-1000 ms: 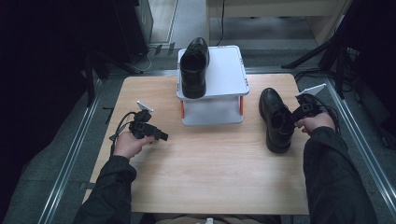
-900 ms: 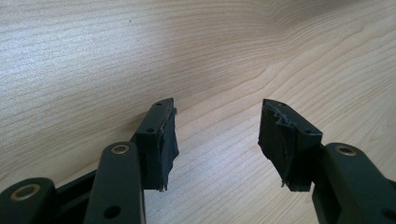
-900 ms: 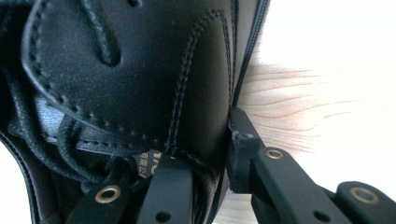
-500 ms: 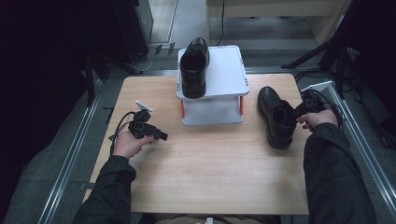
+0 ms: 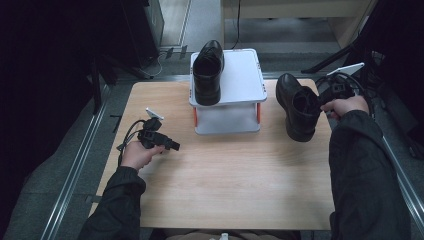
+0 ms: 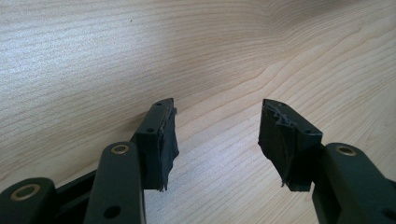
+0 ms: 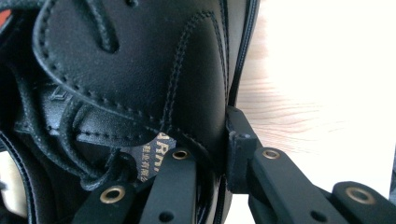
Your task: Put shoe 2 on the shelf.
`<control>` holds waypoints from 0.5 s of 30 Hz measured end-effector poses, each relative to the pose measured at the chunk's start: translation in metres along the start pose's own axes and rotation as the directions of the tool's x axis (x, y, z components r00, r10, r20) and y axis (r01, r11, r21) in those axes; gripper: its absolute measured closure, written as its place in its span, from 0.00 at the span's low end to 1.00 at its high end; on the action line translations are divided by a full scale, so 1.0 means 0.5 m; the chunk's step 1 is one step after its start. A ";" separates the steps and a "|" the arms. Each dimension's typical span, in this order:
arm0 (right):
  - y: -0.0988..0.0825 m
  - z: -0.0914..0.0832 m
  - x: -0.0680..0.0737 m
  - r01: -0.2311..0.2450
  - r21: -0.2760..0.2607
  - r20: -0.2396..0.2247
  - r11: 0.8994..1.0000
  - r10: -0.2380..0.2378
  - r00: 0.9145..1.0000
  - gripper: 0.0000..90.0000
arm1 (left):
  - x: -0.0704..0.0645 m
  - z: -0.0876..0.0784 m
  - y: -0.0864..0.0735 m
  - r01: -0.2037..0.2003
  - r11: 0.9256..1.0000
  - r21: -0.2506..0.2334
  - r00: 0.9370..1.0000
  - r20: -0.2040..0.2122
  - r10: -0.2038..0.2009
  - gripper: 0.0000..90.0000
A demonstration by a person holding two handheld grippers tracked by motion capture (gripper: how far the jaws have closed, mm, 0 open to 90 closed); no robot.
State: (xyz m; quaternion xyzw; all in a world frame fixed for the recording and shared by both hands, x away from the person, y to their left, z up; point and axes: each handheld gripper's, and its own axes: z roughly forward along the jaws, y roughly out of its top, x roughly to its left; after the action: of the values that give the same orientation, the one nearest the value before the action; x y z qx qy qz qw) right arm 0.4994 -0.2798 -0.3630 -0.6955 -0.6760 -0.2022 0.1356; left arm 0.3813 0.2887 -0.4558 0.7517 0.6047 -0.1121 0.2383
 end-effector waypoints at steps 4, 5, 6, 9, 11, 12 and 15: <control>0.014 -0.037 0.029 0.003 -0.020 0.001 1.000 -0.003 1.000 0.93 | 0.001 0.003 0.001 0.001 1.000 0.006 1.000 0.003 -0.001 0.51; 0.016 -0.044 0.036 0.004 -0.024 0.005 1.000 -0.004 1.000 0.93 | 0.002 0.004 0.001 -0.005 1.000 0.010 1.000 -0.001 0.005 0.51; 0.019 -0.052 0.044 0.007 -0.030 0.006 1.000 -0.007 1.000 0.93 | 0.001 0.004 0.001 -0.008 1.000 0.012 1.000 0.000 0.008 0.51; 0.030 -0.082 0.070 0.013 -0.045 0.006 0.999 -0.012 1.000 0.93 | -0.003 0.006 0.001 -0.008 1.000 0.011 1.000 0.005 0.008 0.51; 0.038 -0.101 0.097 0.035 -0.058 0.011 0.998 -0.034 0.999 0.93 | -0.005 0.007 0.000 -0.006 1.000 0.011 1.000 0.003 0.006 0.51; 0.038 -0.101 0.097 0.035 -0.058 0.011 0.998 -0.034 0.999 0.93 | -0.006 0.008 0.000 -0.006 1.000 0.013 1.000 0.003 0.006 0.51; 0.047 -0.113 0.123 0.054 -0.065 0.019 0.996 -0.053 0.998 0.93 | -0.005 0.010 0.000 -0.012 1.000 0.019 1.000 0.005 0.012 0.51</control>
State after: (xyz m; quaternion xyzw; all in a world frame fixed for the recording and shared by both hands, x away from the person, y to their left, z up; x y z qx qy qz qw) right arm 0.5173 -0.2525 -0.2827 -0.6831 -0.6884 -0.2219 0.1014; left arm 0.3810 0.2842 -0.4587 0.7573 0.5984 -0.1182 0.2333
